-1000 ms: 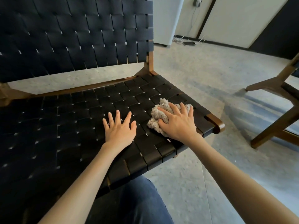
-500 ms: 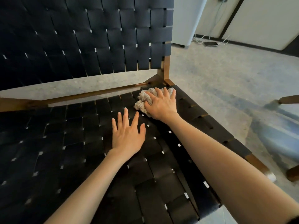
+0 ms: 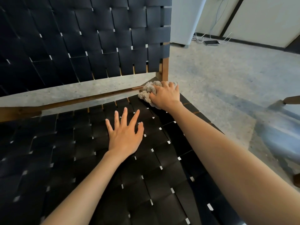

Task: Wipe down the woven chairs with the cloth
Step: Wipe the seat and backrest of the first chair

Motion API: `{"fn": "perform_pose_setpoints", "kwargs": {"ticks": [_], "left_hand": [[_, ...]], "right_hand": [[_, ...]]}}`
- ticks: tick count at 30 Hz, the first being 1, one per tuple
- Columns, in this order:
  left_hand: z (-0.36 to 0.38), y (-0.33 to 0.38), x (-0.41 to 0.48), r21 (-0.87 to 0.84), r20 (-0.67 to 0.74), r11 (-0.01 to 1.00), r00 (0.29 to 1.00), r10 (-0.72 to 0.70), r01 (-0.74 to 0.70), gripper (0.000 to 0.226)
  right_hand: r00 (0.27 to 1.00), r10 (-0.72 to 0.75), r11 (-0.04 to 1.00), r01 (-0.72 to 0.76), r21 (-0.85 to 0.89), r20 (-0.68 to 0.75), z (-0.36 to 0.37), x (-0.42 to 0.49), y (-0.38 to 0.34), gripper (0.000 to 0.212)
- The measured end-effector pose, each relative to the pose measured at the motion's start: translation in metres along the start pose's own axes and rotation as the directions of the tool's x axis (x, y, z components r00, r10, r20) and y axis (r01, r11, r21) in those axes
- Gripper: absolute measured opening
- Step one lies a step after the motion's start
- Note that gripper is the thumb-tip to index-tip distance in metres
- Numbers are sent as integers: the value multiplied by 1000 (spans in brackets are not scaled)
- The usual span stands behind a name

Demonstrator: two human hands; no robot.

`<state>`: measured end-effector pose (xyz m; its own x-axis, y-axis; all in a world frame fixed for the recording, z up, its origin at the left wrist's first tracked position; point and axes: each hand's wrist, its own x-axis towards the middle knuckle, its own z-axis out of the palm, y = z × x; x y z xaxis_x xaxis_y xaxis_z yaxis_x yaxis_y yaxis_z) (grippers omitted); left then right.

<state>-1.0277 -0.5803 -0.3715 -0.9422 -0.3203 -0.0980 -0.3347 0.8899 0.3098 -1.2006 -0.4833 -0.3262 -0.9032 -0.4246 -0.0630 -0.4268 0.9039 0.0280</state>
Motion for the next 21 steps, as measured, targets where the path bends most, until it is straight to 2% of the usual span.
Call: {"fn": "perform_pose_setpoints", "kwargs": {"ticks": [9, 21], "left_hand": [[-22, 7, -51, -44, 131, 998, 990, 45, -39, 54], [-49, -10, -138, -90, 162, 990, 979, 124, -111, 50]], "right_hand": [[1000, -8, 998, 8, 68, 8, -25, -111, 31, 46], [959, 279, 940, -262, 220, -50, -62, -281, 90, 46]]}}
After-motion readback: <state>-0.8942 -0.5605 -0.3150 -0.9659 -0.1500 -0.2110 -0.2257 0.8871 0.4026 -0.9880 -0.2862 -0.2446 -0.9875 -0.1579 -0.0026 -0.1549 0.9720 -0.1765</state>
